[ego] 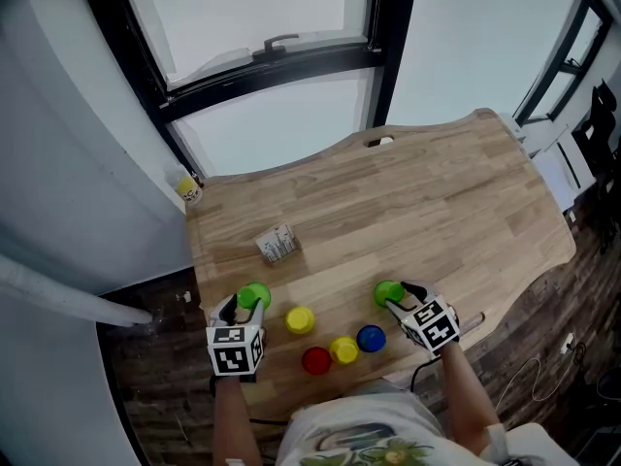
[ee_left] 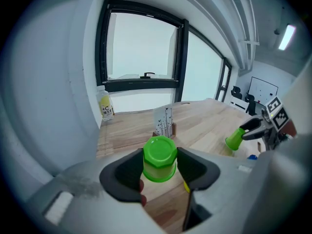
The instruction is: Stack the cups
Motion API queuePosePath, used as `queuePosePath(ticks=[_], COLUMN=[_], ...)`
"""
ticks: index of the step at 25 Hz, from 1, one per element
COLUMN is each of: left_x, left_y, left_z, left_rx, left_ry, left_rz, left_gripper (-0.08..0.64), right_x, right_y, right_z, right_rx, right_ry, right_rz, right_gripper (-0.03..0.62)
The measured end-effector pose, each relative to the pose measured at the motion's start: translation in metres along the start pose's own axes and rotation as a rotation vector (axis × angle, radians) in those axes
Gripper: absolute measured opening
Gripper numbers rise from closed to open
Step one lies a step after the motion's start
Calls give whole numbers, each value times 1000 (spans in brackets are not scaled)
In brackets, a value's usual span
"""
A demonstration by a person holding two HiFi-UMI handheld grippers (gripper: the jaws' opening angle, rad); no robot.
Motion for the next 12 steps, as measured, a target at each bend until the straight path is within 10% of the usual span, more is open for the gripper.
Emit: queuePosePath(ticks=[12], left_x=[9], left_y=[40], left_z=[-14], left_rx=[-35], left_ry=[53], left_rz=[34], left_gripper=[229], right_x=[-8], right_y=[60], right_z=[46], right_rx=[-167], right_ry=[48], right_rz=[-79], right_gripper=[215])
Point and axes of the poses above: the fingertips, and each gripper's own axes: y backward along the fingers, x to its left, z out of its top, the point moved 4 cm from there along y, backward along the fingers, and after that the axes turned 13 degrees about y, right-handed, at the moved point
